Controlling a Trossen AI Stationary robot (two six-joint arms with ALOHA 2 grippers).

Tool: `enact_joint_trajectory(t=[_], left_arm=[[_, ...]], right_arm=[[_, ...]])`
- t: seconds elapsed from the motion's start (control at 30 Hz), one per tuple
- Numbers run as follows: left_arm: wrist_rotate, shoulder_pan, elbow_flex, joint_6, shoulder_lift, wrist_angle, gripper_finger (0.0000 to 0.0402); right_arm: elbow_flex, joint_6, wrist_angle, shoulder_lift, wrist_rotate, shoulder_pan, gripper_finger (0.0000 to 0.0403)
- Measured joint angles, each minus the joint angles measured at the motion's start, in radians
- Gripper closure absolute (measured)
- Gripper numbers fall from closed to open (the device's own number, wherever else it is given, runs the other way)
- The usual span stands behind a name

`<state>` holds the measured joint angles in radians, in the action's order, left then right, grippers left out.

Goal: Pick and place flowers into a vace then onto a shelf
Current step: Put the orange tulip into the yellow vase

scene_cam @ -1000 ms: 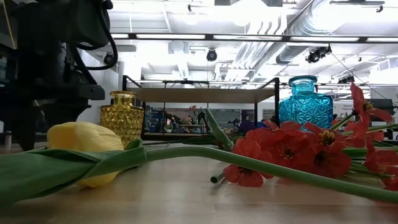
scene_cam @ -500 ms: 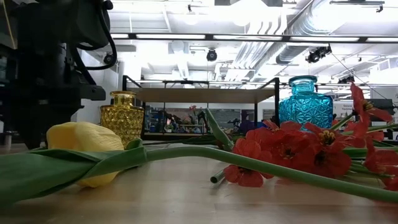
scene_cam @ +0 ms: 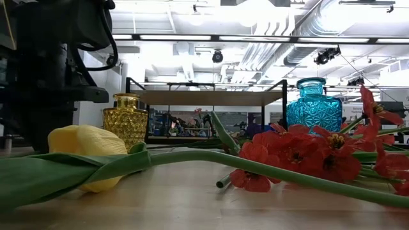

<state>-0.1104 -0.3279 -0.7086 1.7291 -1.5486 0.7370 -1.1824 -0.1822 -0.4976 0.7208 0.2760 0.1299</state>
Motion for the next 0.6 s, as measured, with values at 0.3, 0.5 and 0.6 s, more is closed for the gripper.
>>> enact_joint_trajectory(t=[0.3,0.5,0.6], left_arm=[[-0.005,-0.006,0.0,0.007,0.012,0.016,0.0374],[-0.026,-0.06,0.003,0.03,0.044,0.03,0.0374],[0.001,-0.096,0.007,0.071,0.067,0.064,0.0374]], right_arm=[[0.0,0.0,0.0,0.0,0.001,0.0,0.002],[0.0,0.003,0.0,0.0,0.001,0.0,0.002],[0.0,0.007,0.0,0.0,0.004,0.0,0.002]])
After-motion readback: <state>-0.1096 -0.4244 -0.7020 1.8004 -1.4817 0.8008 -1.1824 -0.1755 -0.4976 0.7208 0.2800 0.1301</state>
